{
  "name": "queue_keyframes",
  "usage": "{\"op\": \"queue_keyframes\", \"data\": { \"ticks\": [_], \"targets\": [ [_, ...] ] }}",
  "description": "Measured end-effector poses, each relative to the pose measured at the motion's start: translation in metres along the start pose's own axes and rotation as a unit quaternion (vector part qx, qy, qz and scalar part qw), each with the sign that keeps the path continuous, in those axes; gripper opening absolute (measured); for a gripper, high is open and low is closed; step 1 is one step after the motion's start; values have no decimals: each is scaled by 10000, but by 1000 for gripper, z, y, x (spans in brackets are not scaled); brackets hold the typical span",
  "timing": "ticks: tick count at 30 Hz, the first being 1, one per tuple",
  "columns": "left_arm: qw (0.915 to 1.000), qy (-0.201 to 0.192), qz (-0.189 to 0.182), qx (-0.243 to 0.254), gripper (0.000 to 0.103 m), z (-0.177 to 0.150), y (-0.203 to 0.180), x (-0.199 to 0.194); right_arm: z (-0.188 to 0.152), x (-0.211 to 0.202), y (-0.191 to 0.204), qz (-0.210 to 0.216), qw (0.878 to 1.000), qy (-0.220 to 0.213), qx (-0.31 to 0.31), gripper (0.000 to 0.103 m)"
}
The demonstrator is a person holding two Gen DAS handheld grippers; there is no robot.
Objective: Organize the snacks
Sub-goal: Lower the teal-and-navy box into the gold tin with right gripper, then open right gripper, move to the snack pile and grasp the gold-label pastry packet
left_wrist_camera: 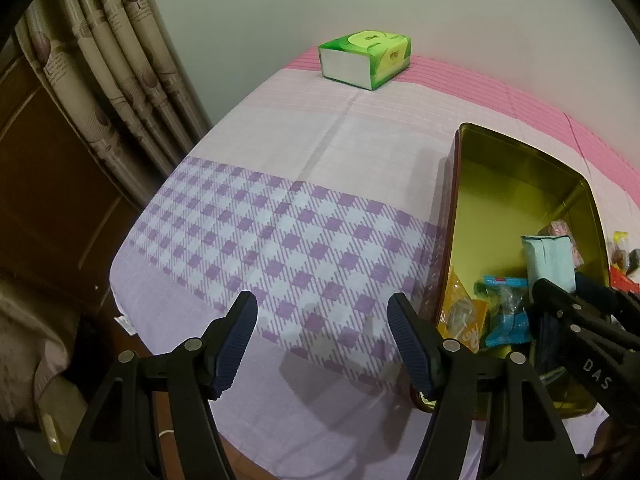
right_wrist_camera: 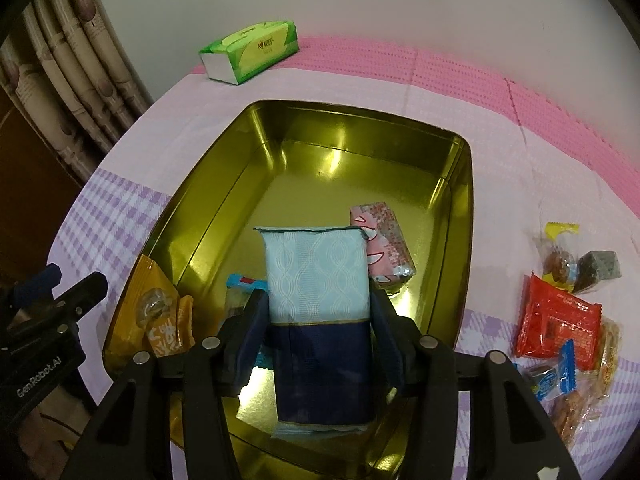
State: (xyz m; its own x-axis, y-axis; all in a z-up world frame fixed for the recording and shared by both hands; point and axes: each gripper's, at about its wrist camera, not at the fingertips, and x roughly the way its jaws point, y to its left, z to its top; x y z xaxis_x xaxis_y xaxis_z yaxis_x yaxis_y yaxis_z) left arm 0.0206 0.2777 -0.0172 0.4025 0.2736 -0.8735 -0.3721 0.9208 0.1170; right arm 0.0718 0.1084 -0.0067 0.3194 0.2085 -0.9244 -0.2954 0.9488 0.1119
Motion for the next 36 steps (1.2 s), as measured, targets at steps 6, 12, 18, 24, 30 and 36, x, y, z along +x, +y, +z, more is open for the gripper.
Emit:
{"op": "queue_keyframes", "data": {
  "ticks": [6,12,18,24,30,36],
  "targets": [
    [10000,-4,9,1,68,0,0,0,1,-8,-4,-24,9999,-127,5,53],
    [10000,6,16,-2,69,0,0,0,0,-23,-17,57,9995,-293,104,53],
    [10000,-13,25,9,69,1,-1,-1,-6,-49,-38,26,9986,-504,169,53],
    [9999,-75,44,73,69,2,-2,-5,-20,-72,-76,-250,9972,-621,328,53],
    [9998,-151,52,113,69,2,-3,-10,-41,-86,-136,-802,9937,-566,547,53],
    [9997,-206,54,106,69,2,-4,-14,-66,-89,-195,-1235,9873,-366,931,53]
  ]
}}
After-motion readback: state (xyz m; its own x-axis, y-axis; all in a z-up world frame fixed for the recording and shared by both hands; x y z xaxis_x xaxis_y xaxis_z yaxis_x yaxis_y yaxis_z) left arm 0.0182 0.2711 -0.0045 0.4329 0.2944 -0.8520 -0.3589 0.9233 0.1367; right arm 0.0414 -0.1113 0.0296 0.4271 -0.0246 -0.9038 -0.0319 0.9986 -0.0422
